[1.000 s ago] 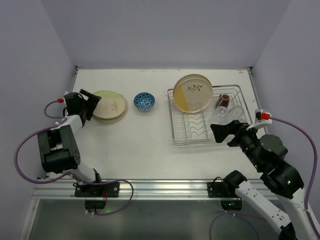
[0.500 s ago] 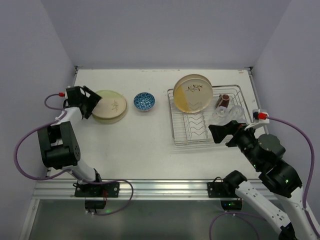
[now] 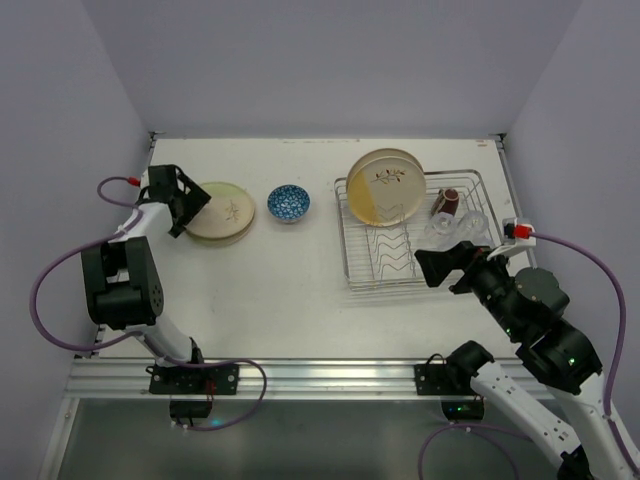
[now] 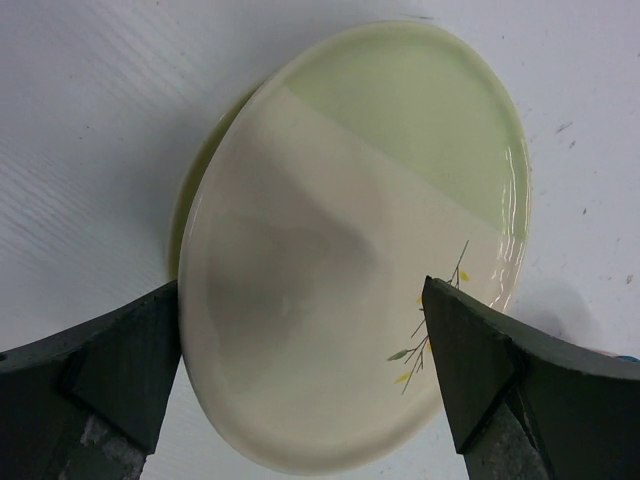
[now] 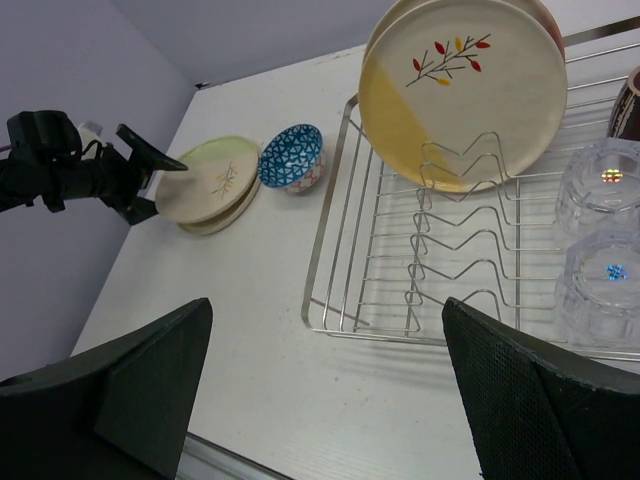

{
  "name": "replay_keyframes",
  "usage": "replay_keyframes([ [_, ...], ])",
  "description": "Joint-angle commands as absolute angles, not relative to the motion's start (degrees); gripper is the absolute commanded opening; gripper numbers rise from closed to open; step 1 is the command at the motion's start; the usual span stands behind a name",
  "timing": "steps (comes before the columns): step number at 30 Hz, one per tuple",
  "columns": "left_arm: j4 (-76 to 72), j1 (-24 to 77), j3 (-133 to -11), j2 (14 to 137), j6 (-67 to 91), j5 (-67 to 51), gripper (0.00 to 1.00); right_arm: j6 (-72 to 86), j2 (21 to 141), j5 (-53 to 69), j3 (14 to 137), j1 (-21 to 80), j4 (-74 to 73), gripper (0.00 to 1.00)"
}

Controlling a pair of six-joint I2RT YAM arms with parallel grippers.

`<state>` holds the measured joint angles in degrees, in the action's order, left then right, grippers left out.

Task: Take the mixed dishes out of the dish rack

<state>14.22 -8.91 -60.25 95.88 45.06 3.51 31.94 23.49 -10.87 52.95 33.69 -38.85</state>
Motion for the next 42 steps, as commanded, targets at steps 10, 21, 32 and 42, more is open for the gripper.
replay_keyframes([
  [10, 20.4, -7.2, -69.7, 98.3, 41.1, 9.0, 1.00, 31.7, 22.9, -9.8, 52.8, 33.6, -36.5, 0.99],
  [21, 21.4, -7.3, -68.9, 100.6, 39.5, 7.6, 1.00, 31.9, 21.8, -10.2, 52.6, 33.6, -37.0, 0.99],
  [32, 28.7, -7.3, -74.4, 104.9, 36.7, 6.8, 1.00, 32.2, 21.6, -10.5, 52.8, 33.6, -36.8, 0.99],
  [42, 32.2, -7.3, -75.2, 94.3, 33.8, 9.3, 1.00, 31.6, 23.3, -11.2, 54.0, 33.6, -36.5, 0.99],
])
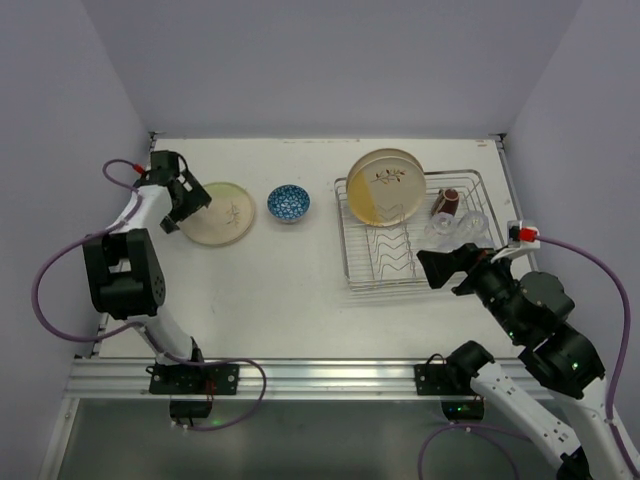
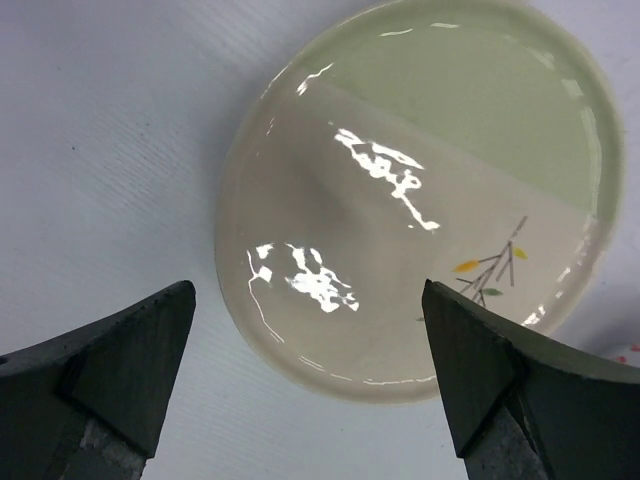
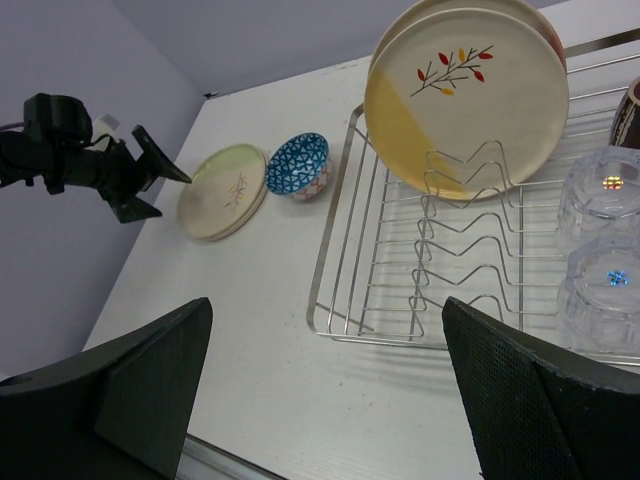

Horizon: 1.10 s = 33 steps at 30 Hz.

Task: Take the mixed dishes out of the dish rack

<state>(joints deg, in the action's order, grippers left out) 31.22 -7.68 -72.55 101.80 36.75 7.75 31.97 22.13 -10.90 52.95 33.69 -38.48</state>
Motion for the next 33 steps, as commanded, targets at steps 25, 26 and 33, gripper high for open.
replay_keyframes([
  [25, 22.5, 33.9, -119.4, 113.7, -3.1, -26.1, 0.98, 28.3, 18.1, -16.7, 58.3, 33.6, -43.1, 0.99],
  [26, 22.2, 33.8, -120.5, 115.0, -3.1, -27.4, 0.97, 28.3, 18.0, -17.1, 58.4, 33.6, -43.3, 0.99],
  [33, 24.1, 33.9, -132.5, 125.5, -1.2, -33.2, 0.92, 27.7, 18.0, -17.5, 58.6, 33.6, -45.4, 0.99],
])
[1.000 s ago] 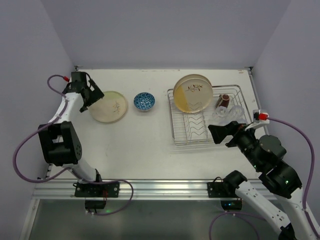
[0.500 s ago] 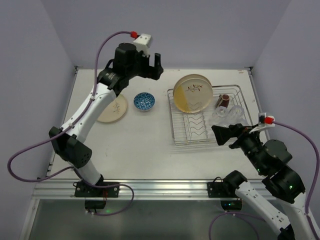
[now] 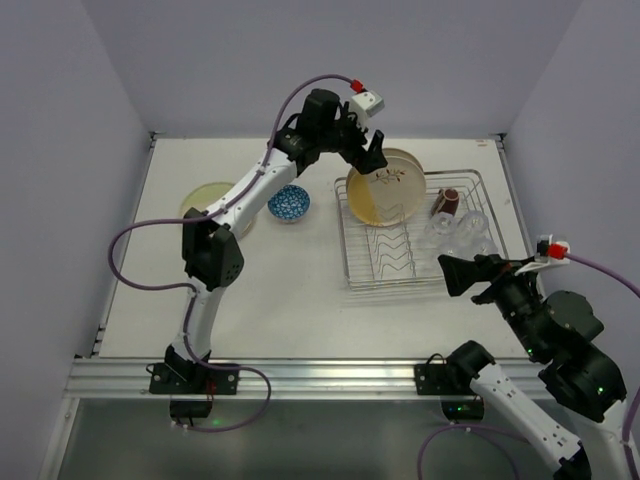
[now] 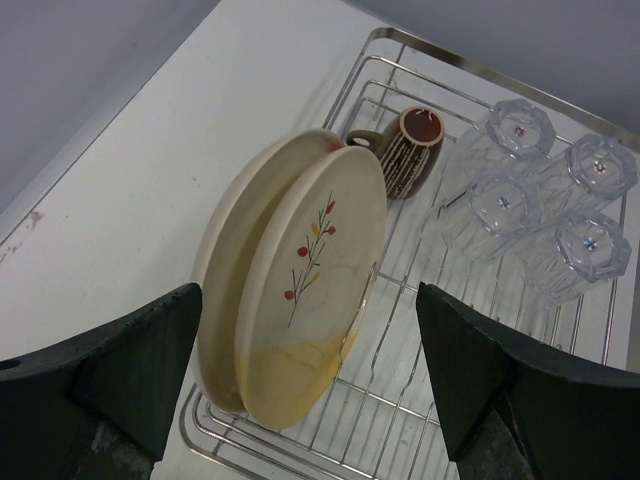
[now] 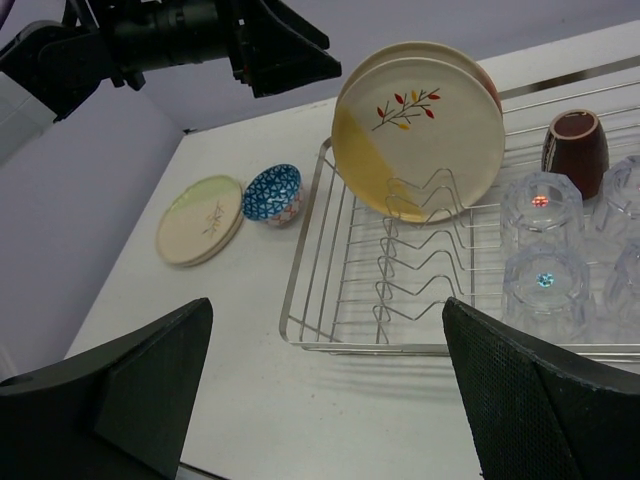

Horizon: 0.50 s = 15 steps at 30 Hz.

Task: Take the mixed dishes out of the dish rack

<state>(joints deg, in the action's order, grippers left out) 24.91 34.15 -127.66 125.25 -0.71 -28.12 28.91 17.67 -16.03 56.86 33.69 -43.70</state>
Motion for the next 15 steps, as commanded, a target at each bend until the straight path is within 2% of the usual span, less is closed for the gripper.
replay_keyframes([
  [1, 23.4, 34.0, -132.1, 125.7, -1.2, -33.0, 0.91, 27.4, 18.3, -17.5, 58.8, 33.6, -45.4, 0.99],
  [15, 21.4, 33.9, -131.6, 131.1, -0.6, -32.3, 0.90, 26.6, 18.3, -17.5, 59.9, 33.6, -46.3, 0.99],
])
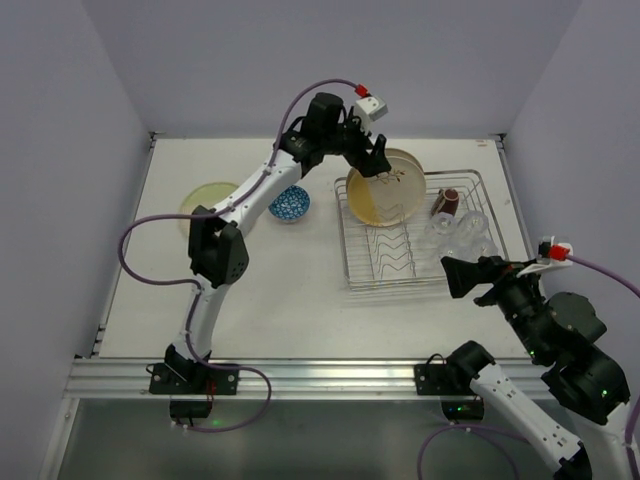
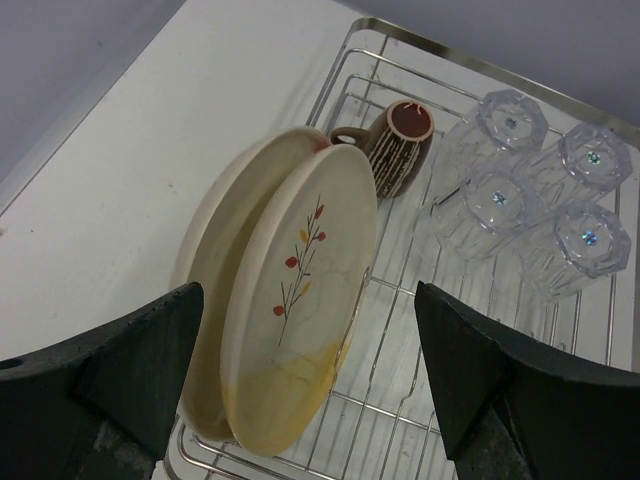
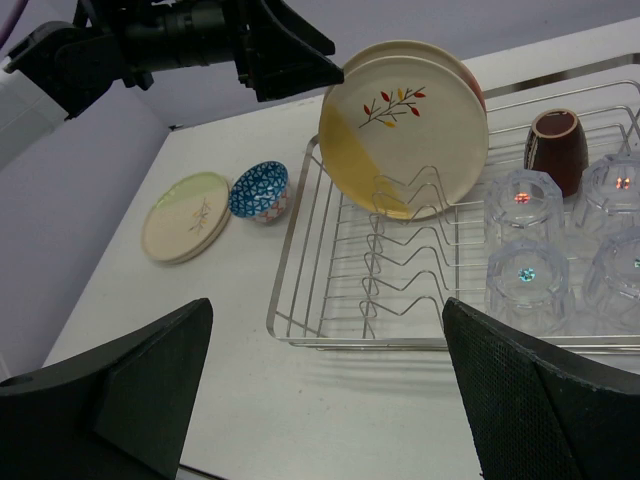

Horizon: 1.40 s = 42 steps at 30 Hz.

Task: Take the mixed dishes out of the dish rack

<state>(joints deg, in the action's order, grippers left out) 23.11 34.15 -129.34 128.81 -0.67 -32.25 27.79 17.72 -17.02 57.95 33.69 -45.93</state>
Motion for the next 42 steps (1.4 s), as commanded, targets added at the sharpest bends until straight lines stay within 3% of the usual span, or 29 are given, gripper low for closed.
replay_keyframes([
  [1, 21.4, 33.9, -131.7, 131.4, -0.5, -32.2, 0.90, 26.7, 18.2, -17.5, 60.0, 33.6, -46.4, 0.99],
  [14, 20.7, 33.9, -130.5, 134.8, -0.6, -33.7, 0.87, 26.6, 18.2, -17.2, 59.6, 33.6, -46.4, 0.99],
  [21, 22.4, 33.9, -130.8, 136.3, -1.4, -46.1, 0.81, 26.5, 18.2, -17.3, 59.4, 33.6, -46.5, 0.99],
  [25, 22.7, 33.8, -130.6, 136.2, -2.1, -48.2, 0.74, 26.6, 18.2, -17.5, 59.3, 33.6, -46.4, 0.99],
  [30, 22.8, 33.8, -129.9, 135.6, -2.9, -50.0, 0.51, 26.5, 18.4, -17.3, 59.1, 33.6, -46.4, 0.99],
  [42, 22.1, 33.9, -128.1, 135.9, -3.8, -50.5, 0.48, 26.4, 18.2, -17.4, 58.7, 33.6, -46.4, 0.99],
])
